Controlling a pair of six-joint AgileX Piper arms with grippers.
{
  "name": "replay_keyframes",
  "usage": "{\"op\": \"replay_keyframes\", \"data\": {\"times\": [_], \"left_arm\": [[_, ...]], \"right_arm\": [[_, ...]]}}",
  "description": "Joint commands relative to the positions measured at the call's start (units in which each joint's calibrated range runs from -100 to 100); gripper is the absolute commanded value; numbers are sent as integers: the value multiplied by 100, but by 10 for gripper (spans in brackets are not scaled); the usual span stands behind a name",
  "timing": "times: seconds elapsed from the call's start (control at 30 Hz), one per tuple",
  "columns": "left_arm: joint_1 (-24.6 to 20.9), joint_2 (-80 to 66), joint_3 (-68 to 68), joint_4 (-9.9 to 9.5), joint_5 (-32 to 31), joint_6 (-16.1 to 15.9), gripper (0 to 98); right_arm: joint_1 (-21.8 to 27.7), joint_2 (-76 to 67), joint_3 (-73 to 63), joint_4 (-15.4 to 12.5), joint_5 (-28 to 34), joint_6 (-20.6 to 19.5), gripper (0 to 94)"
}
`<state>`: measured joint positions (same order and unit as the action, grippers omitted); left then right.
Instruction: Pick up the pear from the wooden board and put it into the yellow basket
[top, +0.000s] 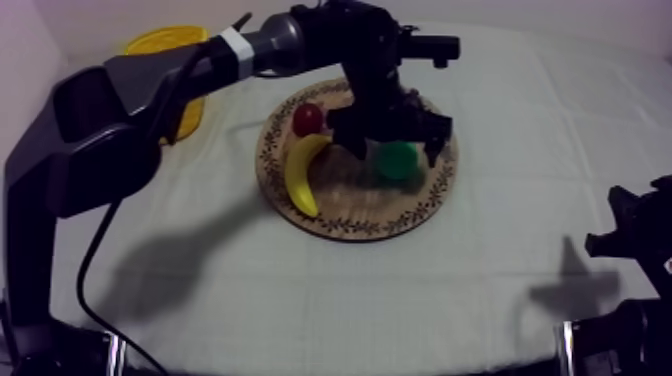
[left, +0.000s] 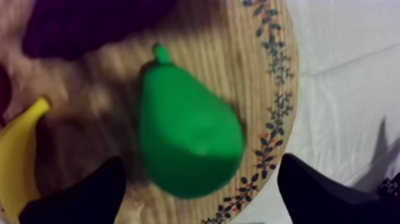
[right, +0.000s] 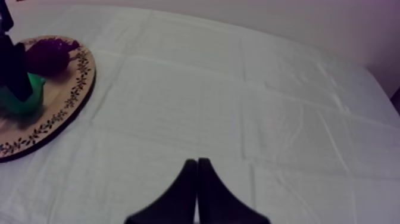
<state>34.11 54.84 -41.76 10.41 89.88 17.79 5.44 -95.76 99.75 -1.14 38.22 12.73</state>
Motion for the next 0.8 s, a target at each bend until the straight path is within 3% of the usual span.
{"op": "replay_keyframes", "data": {"times": [0.0, 0.17, 0.37, 0.57, 0.77], "left_arm": [[2, 202, -463, 30, 102, -4, 954], [32, 528, -928, 71, 337, -20, 856], [48, 855, -1251, 99, 586, 35, 855], [41, 1206, -1731, 154, 900, -15, 630], [-27, 1383, -1910, 268, 978, -47, 557]], "right_arm": [[-1, 1, 3, 0, 0, -1, 3], [-1, 1, 3, 0, 0, -1, 3], [-1, 1, 3, 0, 0, -1, 3], [-1, 1, 3, 0, 0, -1, 3], [-1, 1, 3, 0, 0, -1, 3]]}}
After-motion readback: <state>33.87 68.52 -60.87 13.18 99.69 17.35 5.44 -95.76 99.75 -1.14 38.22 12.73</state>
